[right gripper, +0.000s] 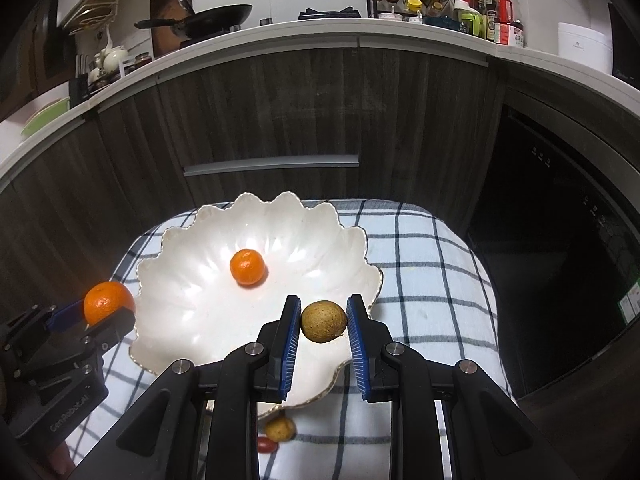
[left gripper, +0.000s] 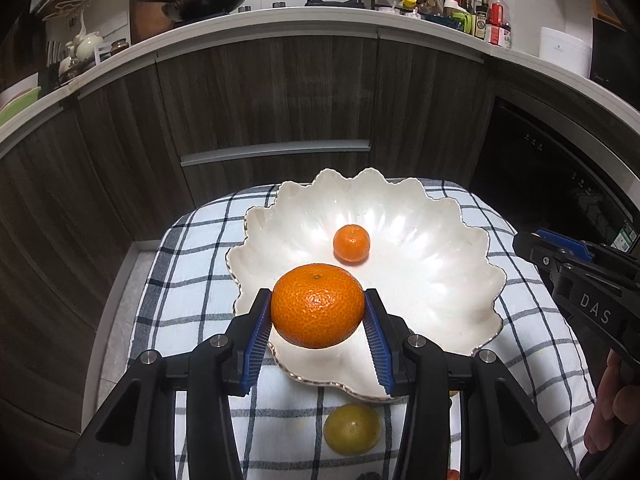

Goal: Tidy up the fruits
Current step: 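Lift and carry the mandarin in the left tool while the right tool carries the tan fruit toward the bowl, then open the left tool over the bowl while the right tool releases the tan fruit into it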

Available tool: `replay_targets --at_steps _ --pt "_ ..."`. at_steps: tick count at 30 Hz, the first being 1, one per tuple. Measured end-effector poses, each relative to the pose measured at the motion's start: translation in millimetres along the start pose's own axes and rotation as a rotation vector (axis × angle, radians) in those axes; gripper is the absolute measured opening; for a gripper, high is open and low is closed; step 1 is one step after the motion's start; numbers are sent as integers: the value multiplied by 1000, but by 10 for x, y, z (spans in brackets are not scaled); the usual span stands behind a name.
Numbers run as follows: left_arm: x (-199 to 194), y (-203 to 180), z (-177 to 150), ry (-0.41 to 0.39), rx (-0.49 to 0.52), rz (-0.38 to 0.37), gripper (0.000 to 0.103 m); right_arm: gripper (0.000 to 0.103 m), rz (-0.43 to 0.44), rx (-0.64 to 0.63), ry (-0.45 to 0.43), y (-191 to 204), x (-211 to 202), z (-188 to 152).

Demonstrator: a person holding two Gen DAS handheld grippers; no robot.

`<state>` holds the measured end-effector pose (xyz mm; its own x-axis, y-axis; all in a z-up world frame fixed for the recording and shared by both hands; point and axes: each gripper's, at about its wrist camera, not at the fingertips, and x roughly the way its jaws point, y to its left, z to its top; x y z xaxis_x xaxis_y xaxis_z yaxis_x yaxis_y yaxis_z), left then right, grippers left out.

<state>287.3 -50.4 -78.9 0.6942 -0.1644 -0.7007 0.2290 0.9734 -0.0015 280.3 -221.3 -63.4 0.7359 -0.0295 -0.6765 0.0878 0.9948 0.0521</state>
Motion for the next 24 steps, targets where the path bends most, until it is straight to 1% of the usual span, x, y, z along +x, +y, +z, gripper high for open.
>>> replay_targets --at_steps 11,19,24 --pt "234 22 106 39 -12 1 45 25 -8 27 30 -58 237 89" --pt "388 46 121 78 -28 -3 45 25 -9 28 51 -52 387 106" --pt "451 63 104 101 -38 -9 45 25 -4 40 78 -46 484 85"
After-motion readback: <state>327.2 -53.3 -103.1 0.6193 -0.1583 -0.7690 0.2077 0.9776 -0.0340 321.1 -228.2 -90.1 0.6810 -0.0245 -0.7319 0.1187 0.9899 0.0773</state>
